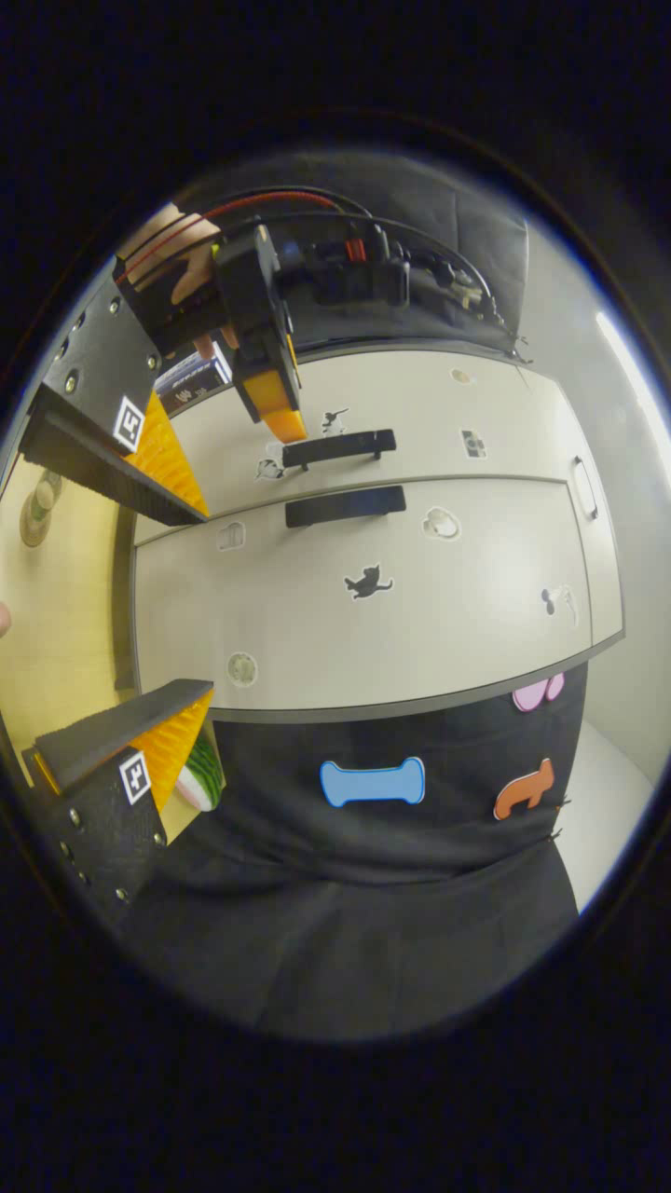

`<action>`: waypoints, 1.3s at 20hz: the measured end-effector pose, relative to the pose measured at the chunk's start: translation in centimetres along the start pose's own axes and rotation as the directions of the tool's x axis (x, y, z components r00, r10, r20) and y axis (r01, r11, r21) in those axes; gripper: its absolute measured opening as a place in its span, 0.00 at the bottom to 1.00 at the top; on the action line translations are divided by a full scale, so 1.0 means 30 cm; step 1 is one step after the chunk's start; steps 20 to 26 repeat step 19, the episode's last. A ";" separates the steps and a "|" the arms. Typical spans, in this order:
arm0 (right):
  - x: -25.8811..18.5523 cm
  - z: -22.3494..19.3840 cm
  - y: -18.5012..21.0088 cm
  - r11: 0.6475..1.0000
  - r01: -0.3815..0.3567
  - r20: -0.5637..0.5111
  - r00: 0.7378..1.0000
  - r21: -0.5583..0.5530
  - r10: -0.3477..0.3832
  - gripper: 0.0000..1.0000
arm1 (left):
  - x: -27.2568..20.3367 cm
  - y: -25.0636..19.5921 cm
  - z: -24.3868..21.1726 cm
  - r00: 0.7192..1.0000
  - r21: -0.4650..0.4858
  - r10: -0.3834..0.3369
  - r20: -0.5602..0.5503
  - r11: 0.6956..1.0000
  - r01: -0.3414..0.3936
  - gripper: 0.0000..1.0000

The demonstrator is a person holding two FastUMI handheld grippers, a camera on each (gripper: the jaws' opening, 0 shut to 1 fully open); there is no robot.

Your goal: Grasp the bottle in the cabinet with the left hand and place it on the coaster, then close the right door with the right hand and the left door with the left hand.

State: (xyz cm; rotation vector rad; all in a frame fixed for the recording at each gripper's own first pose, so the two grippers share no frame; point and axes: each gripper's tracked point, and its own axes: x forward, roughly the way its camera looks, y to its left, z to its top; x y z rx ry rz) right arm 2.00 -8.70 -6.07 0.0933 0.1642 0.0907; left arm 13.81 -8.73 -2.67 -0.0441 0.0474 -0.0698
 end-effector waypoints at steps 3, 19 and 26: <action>-0.018 0.049 0.031 1.000 0.017 0.031 0.999 -0.024 -0.016 1.00 | -0.112 0.040 0.021 1.000 0.015 0.024 -0.004 1.000 -0.024 0.97; -0.096 0.164 0.146 0.996 0.063 0.103 0.993 -0.061 -0.057 1.00 | -0.433 0.213 0.080 0.996 -0.046 0.084 0.004 0.995 -0.084 0.95; -0.096 0.164 0.146 0.996 0.063 0.103 0.993 -0.061 -0.057 1.00 | -0.433 0.213 0.080 0.996 -0.046 0.084 0.004 0.995 -0.084 0.95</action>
